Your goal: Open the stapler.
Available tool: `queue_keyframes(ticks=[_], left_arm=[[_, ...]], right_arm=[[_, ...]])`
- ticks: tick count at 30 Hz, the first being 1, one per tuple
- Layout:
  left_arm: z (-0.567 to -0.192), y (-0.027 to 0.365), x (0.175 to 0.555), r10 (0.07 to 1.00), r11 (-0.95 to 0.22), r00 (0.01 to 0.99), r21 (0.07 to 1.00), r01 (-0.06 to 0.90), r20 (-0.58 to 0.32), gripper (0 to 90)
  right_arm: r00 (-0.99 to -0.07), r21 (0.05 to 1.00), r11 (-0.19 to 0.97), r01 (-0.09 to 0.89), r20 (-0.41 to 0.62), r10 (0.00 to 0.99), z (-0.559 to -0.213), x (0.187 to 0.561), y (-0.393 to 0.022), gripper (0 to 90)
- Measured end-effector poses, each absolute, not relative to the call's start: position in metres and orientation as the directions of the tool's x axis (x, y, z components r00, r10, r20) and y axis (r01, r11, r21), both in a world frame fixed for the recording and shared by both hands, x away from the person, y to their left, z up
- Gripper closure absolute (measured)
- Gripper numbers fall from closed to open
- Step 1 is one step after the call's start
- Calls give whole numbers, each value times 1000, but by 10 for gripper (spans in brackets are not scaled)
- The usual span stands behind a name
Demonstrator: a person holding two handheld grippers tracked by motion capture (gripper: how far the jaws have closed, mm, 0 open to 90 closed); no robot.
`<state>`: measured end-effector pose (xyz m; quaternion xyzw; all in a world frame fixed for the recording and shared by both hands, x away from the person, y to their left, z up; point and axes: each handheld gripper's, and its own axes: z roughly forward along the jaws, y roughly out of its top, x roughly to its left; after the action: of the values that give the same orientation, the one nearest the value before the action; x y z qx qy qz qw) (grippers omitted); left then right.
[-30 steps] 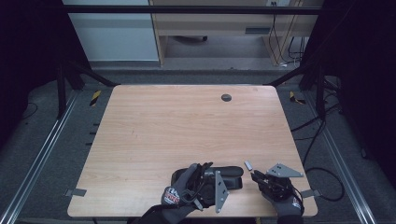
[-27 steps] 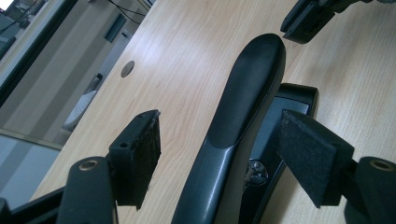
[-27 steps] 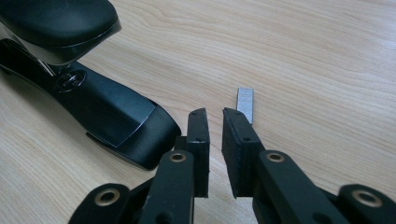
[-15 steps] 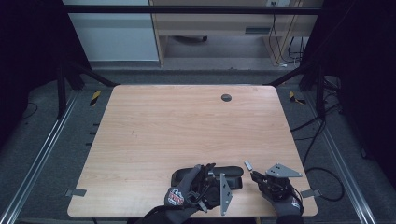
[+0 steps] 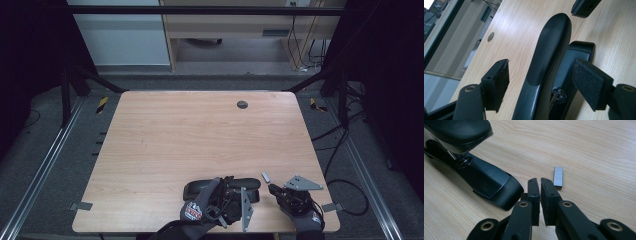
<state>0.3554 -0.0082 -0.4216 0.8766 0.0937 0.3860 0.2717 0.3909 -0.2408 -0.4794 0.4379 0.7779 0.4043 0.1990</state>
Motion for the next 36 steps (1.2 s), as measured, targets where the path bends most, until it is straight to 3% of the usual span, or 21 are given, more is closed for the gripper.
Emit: queue_keyframes(ticks=[6, 36], left_arm=[[-426, -12, 358, 358, -847, 684, 529, -48, 636, 292], [-440, -27, 376, 321, -888, 663, 459, -38, 677, 330]], right_arm=[[-540, 801, 286, 527, 56, 840, -479, 390, -240, 900], [-558, 804, 297, 516, 51, 829, -481, 390, -235, 900]])
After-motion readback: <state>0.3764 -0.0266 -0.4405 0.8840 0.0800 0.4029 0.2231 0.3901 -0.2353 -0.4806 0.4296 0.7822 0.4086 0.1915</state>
